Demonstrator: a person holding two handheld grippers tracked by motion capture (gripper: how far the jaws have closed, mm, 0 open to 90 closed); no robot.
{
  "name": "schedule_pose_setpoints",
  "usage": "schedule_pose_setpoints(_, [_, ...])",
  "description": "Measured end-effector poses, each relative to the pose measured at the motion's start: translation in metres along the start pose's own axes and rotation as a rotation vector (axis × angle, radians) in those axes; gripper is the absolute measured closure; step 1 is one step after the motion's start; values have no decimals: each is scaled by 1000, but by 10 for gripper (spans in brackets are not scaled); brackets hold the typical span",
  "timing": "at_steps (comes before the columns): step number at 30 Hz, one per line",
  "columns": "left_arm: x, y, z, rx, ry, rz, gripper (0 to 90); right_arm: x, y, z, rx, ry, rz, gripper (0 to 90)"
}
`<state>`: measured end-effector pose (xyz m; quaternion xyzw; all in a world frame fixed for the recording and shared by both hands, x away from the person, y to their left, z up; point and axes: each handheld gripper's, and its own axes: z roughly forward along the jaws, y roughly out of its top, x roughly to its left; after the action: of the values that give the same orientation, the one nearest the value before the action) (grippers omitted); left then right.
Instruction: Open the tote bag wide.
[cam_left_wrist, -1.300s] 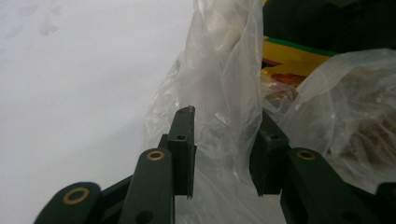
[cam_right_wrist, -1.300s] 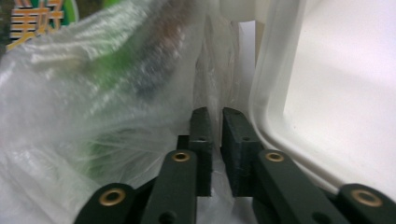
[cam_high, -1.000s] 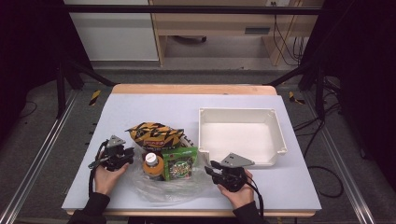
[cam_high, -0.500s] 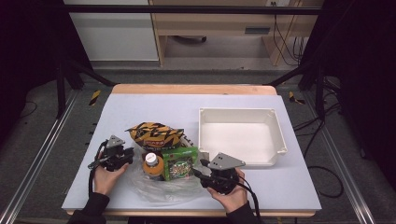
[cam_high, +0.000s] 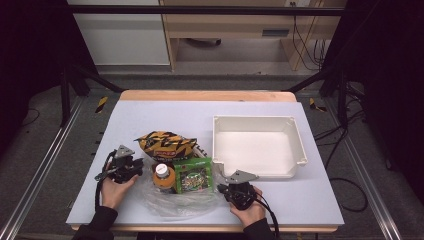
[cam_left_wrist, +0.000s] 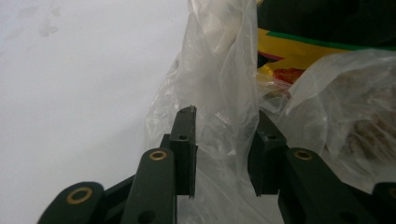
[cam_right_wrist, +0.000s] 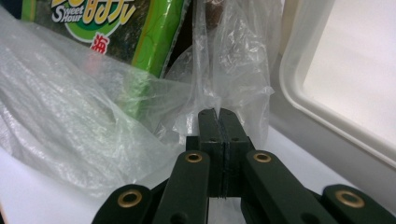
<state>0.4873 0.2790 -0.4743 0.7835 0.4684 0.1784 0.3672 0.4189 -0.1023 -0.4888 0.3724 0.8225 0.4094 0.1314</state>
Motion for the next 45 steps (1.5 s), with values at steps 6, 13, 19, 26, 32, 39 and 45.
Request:
schedule_pose_setpoints(6, [0,0,3,15,7,3,657,0,0,1,-7,-7,0,877])
schedule_pose_setpoints(13, [5,0,-6,-12,-5,-26,593,-3,1,-12,-53,-9,-23,771])
schedule_pose_setpoints(19, [8,3,-26,-81,-17,-54,529,-5,6,-29,-129,3,-29,707])
schedule_pose_setpoints(26, [4,11,-48,-147,8,-35,479,-5,16,-46,-215,3,-45,655])
schedule_pose_setpoints(32, [4,13,-62,-197,2,-42,464,-5,27,-53,-260,5,-48,616])
schedule_pose_setpoints(39, [7,9,-75,-226,12,-69,435,-4,41,-54,-297,20,-39,556])
schedule_pose_setpoints(45, [8,-1,-82,-244,39,-68,412,-3,53,-42,-295,25,-21,479])
